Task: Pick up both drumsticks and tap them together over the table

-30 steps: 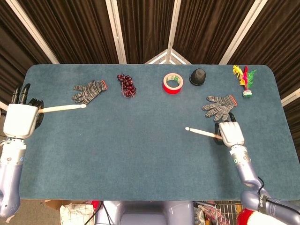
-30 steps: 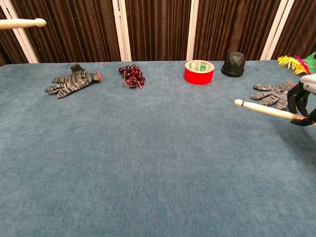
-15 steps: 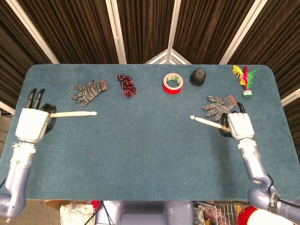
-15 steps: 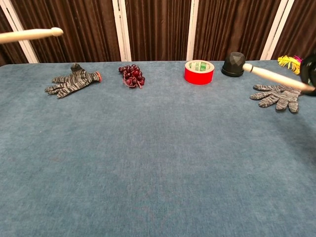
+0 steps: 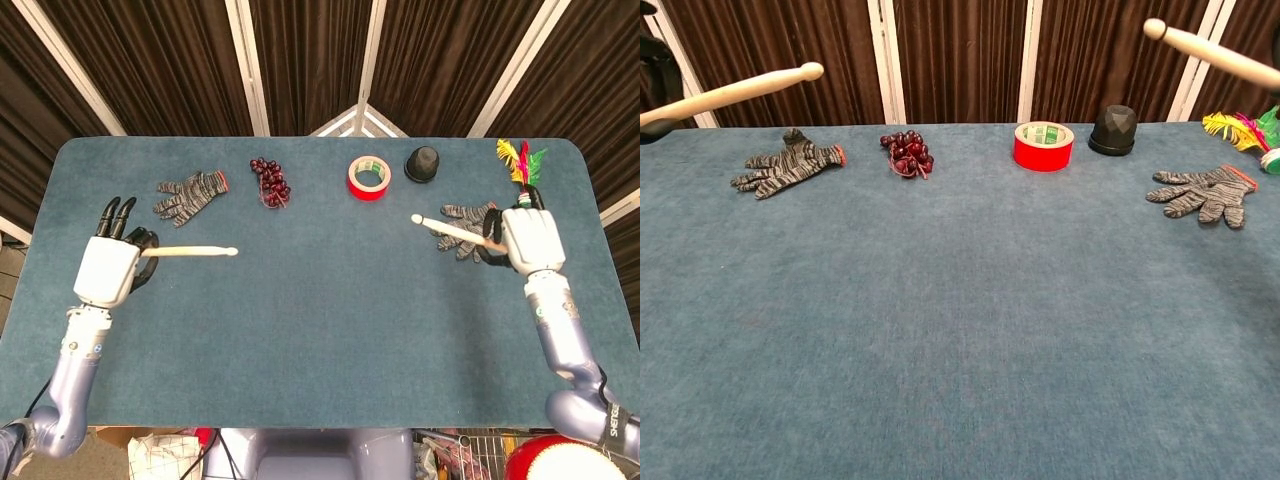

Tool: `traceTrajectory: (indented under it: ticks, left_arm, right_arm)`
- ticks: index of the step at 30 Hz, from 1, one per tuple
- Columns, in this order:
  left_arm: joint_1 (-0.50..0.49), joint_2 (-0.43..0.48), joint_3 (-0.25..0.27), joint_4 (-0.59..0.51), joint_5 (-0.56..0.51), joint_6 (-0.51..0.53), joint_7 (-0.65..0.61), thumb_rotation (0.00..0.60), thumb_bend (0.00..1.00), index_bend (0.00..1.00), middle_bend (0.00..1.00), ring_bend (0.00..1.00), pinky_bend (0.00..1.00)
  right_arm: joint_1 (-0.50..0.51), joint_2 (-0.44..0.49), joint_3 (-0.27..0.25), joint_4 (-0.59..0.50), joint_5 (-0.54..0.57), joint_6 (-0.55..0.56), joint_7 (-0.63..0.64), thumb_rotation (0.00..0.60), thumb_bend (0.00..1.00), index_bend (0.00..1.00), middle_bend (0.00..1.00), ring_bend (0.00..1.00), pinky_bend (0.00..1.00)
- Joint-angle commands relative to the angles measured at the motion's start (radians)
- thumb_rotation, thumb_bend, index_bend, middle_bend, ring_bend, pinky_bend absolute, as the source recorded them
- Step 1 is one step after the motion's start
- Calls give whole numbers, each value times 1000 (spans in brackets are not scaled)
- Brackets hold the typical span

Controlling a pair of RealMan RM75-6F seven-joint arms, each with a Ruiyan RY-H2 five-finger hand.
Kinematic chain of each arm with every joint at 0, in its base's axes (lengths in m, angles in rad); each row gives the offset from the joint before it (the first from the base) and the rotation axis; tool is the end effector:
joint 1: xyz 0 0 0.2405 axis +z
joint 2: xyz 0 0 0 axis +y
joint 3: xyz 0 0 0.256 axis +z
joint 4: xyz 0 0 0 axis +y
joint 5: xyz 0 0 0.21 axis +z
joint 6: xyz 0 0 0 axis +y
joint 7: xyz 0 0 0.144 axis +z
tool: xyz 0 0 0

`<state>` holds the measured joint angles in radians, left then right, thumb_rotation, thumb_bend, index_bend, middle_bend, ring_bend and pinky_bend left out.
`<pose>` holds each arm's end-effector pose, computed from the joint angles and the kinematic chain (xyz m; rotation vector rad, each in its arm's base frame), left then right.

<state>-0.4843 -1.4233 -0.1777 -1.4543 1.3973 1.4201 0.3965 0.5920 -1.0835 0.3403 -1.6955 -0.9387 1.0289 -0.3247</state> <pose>-0.2119 0.3128 0.0890 -1.5026 -0.4997 -0.9965 -0.2020 -0.3660 0.1645 1.4629 -0.8968 0.8750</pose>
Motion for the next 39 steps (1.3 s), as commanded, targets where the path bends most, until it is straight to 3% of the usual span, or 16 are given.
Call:
traceTrajectory:
  ticks: [1,20,39]
  left_arm:
    - [-13,-29,-14,19,11,6,-29,600,527,629,574,66,0]
    - [-84,-230,-43,185,30,-24,-164,600,526,631,574,66,0]
    - [-101,-287,-42,225,62,2,-166,600,526,631,574,66,0]
  right_arm:
    - [34,18,23,-7,66,-34,-16,600,343,755,652,440,12]
    - [198,-19,58,-9,294,-78,-98,600,343,755,652,448,12]
    - [334,-159,19,-126,421,75,-245,600,343,755,652,454,12]
